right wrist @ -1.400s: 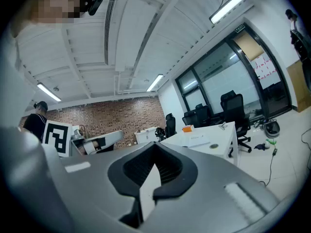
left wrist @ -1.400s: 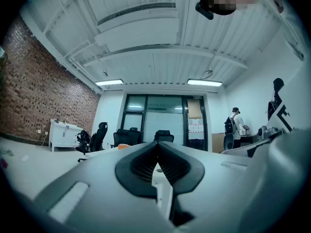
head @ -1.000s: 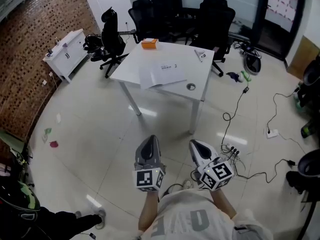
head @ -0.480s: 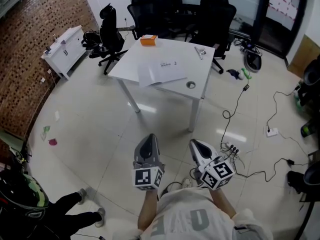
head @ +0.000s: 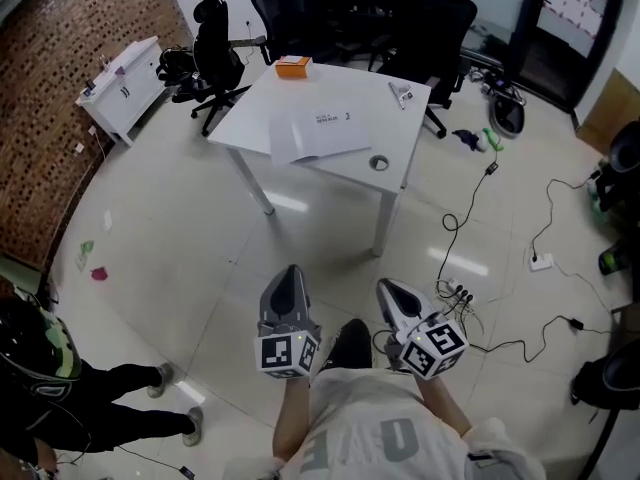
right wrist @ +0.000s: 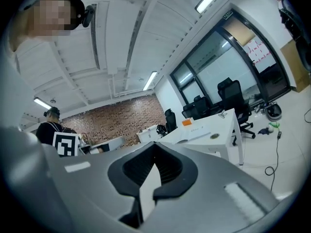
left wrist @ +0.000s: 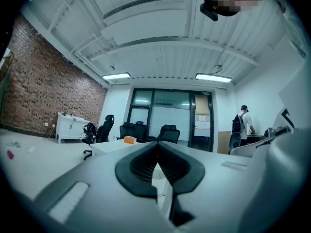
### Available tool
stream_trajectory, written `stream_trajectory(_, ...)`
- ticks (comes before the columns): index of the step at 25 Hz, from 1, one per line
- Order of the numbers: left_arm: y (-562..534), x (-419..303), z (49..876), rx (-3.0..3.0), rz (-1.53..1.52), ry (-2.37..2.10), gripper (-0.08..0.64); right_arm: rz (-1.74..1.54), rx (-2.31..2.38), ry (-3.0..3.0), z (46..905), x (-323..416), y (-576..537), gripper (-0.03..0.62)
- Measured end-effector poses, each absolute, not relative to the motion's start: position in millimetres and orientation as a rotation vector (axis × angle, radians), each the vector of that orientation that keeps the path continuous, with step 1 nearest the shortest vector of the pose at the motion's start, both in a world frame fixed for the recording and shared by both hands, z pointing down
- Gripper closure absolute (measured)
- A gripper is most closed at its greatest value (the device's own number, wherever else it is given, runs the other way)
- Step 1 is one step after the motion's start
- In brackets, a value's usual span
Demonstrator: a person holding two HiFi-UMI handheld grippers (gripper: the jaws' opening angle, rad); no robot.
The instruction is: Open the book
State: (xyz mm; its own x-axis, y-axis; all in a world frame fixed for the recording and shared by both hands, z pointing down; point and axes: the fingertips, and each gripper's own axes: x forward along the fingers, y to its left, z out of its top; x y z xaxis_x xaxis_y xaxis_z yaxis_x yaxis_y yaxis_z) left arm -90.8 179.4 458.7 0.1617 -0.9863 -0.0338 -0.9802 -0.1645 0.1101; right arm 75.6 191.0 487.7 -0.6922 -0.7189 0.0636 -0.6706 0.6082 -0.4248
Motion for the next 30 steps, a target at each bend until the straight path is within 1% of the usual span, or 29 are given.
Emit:
stream_trajectory(7, 134, -86, 464, 2.372, -0.168, -1.958, 0.545, -0.659, -1.27, 2.649, 499, 90, 147, 0.589)
stream_trajectory(15, 11, -84, 463, 2.428, -0.237, -1.842, 0.545, -0.534, -1.312, 2.673, 482, 70, 30, 0.589)
stream_trajectory(23, -133, -128, 456, 2.449, -0.257, -1.799, 0.545, -0.494, -1.353, 2.685, 466, 29, -117, 0.589)
stream_trajectory(30, -215, -153, 462, 2.499, -0.212, -1.753, 0.545, -0.534, -1.359, 2.676, 475, -1, -201, 0.589)
